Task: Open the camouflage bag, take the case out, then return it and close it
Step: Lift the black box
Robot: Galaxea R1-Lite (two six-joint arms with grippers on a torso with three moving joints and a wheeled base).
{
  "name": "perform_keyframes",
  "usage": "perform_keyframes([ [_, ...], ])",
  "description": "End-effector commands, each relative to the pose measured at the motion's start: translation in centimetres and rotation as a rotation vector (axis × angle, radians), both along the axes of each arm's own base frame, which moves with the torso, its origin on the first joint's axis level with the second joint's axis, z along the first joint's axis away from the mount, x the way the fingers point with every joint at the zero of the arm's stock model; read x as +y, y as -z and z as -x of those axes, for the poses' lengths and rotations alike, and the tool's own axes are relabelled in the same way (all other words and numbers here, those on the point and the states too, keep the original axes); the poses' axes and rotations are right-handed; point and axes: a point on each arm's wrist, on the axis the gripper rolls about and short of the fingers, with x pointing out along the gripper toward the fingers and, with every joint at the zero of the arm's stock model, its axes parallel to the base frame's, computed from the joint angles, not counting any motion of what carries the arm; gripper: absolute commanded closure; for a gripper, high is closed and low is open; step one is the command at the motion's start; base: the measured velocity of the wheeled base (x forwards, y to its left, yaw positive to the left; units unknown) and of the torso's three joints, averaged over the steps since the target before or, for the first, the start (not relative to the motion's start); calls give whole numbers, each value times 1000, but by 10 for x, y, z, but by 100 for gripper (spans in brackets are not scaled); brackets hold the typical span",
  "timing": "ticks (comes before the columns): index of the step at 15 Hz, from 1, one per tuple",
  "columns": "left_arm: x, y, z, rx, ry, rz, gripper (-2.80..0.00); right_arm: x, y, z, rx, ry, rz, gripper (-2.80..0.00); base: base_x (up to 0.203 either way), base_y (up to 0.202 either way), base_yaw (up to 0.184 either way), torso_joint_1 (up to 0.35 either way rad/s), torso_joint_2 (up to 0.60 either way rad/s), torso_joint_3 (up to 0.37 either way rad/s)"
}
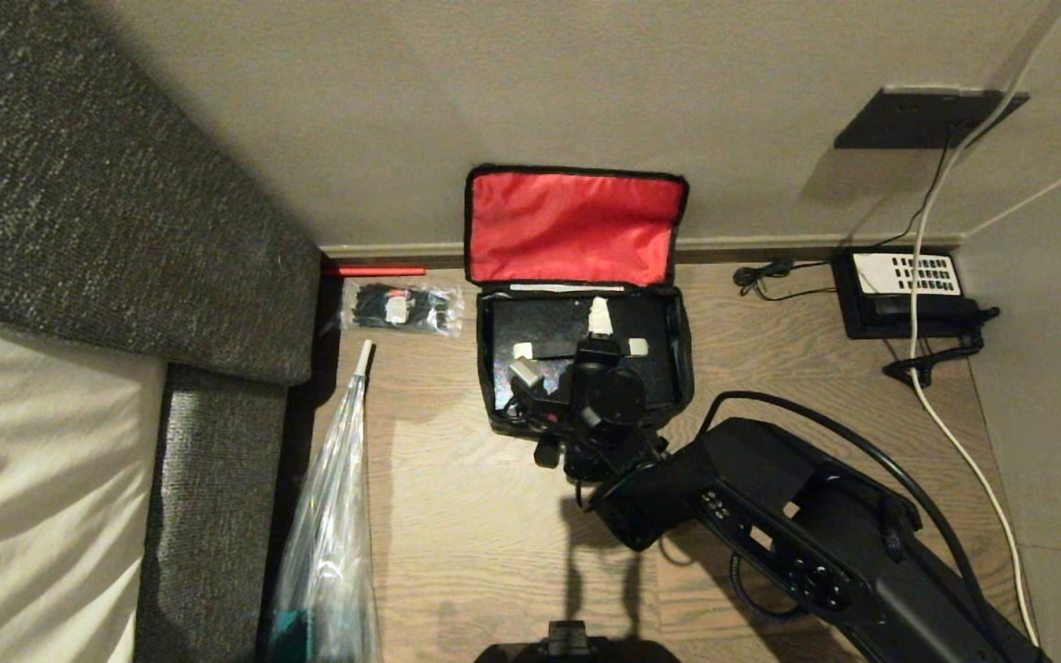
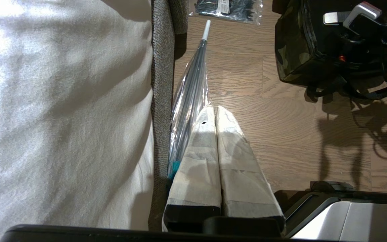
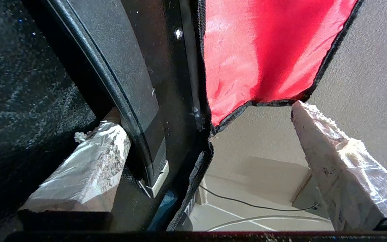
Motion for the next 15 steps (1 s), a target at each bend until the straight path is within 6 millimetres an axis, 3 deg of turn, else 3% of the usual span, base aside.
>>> perform_keyframes([
  [1,0,1,0,1,-1,0,0,1,7,1,15,8,12,0,0,0,0,0,0,0],
  [15,0,1,0,0,-1,0,0,2,9,-1,21,7,8,0,0,0,0,0,0,0],
])
